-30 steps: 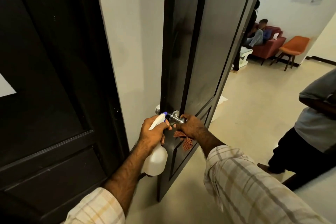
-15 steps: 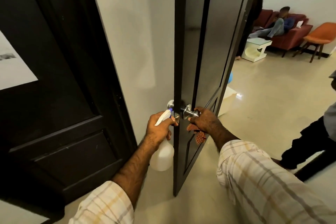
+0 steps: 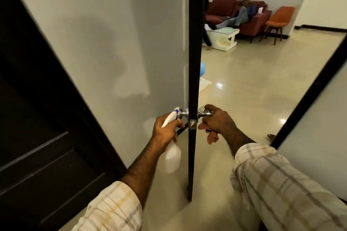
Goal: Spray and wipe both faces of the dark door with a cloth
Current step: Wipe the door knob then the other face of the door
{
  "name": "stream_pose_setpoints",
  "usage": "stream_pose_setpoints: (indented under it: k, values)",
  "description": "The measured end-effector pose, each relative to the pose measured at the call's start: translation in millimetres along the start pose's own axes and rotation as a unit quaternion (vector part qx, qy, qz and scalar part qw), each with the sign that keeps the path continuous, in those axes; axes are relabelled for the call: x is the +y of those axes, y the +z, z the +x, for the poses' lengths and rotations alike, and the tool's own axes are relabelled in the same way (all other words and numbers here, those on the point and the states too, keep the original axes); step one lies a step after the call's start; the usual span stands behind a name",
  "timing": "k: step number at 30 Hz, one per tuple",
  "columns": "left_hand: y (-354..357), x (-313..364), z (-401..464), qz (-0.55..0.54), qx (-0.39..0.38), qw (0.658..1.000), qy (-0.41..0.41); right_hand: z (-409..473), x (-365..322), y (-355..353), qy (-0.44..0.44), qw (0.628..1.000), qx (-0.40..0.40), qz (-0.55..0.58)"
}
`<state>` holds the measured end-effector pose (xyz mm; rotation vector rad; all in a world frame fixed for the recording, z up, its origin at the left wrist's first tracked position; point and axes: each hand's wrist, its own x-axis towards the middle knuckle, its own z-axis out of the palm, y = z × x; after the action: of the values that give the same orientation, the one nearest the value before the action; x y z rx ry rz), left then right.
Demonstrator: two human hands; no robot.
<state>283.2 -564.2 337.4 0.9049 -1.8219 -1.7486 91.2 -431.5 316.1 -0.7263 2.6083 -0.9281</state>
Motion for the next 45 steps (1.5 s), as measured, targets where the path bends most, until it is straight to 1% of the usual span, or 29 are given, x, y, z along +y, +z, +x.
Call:
stream_pose_setpoints:
  k: [1, 5, 7, 10, 12, 16, 18, 23, 24, 26, 27, 28, 30, 31, 32, 33, 34, 35, 36, 37, 38, 40, 41, 45]
  values:
    - [10, 1, 1, 0.0, -0.011, 1.0, 0.006, -1, 9, -7, 0.011, 1.0, 0.013, 0.007]
    - [56, 7, 8, 0.01, -0.071, 0.997, 0.034, -14, 46, -28, 0.103, 0.99, 0.086, 0.031]
    - [74, 8, 13, 0.012, -0.087, 0.995, 0.036, -23, 60, -33, 0.142, 0.984, 0.097, 0.043]
    - [104, 4, 23, 0.005, -0.13, 0.991, 0.017, -33, 89, -43, 0.196, 0.972, 0.117, 0.054]
    - [118, 1, 29, 0.004, -0.14, 0.99, 0.004, -36, 108, -48, 0.211, 0.967, 0.133, 0.058]
    - [143, -4, 52, 0.01, -0.194, 0.981, -0.017, -34, 125, -62, 0.204, 0.971, 0.095, 0.078]
    - [152, -5, 66, 0.013, -0.221, 0.975, -0.027, -30, 131, -66, 0.216, 0.965, 0.105, 0.103]
    - [151, -11, 112, 0.015, -0.283, 0.959, -0.022, -19, 139, -64, 0.257, 0.937, 0.177, 0.157]
    - [149, -12, 120, 0.02, -0.293, 0.955, -0.026, -21, 136, -65, 0.268, 0.932, 0.192, 0.149]
    - [142, -13, 143, 0.027, -0.318, 0.947, -0.028, -21, 124, -61, 0.288, 0.93, 0.213, 0.08]
    - [137, -14, 153, 0.029, -0.322, 0.946, -0.028, -21, 119, -57, 0.307, 0.924, 0.22, 0.051]
    - [131, -13, 164, 0.033, -0.328, 0.944, -0.028, -16, 113, -49, 0.33, 0.914, 0.231, 0.05]
    - [120, -13, 187, 0.05, -0.335, 0.94, -0.028, -5, 99, -25, 0.373, 0.903, 0.208, 0.05]
    - [116, -14, 197, 0.057, -0.338, 0.939, -0.029, 2, 89, -10, 0.379, 0.907, 0.169, 0.074]
    - [112, -16, 208, 0.063, -0.339, 0.938, -0.032, 10, 79, 5, 0.39, 0.901, 0.131, 0.134]
    - [107, -16, 222, 0.07, -0.341, 0.937, -0.035, 22, 62, 21, 0.394, 0.873, 0.125, 0.26]
    - [103, -17, 234, 0.078, -0.34, 0.936, -0.037, 35, 51, 38, 0.385, 0.828, 0.136, 0.384]
    - [99, -17, 246, 0.081, -0.333, 0.939, -0.043, 49, 42, 50, 0.374, 0.783, 0.14, 0.477]
    - [94, -15, 256, 0.077, -0.325, 0.941, -0.049, 63, 32, 58, 0.349, 0.757, 0.133, 0.537]
    - [90, -13, 266, 0.072, -0.315, 0.945, -0.055, 76, 22, 62, 0.327, 0.743, 0.115, 0.572]
    - [84, -11, 281, 0.069, -0.308, 0.947, -0.055, 96, 10, 63, 0.308, 0.745, 0.098, 0.583]
    - [74, -2, 309, 0.068, -0.289, 0.954, -0.044, 130, -14, 53, 0.259, 0.792, 0.096, 0.544]
    - [71, 5, 323, 0.063, -0.277, 0.958, -0.036, 147, -23, 45, 0.246, 0.813, 0.11, 0.515]
    - [52, 54, 365, 0.033, -0.215, 0.976, -0.003, 220, -61, 11, 0.212, 0.864, 0.12, 0.441]
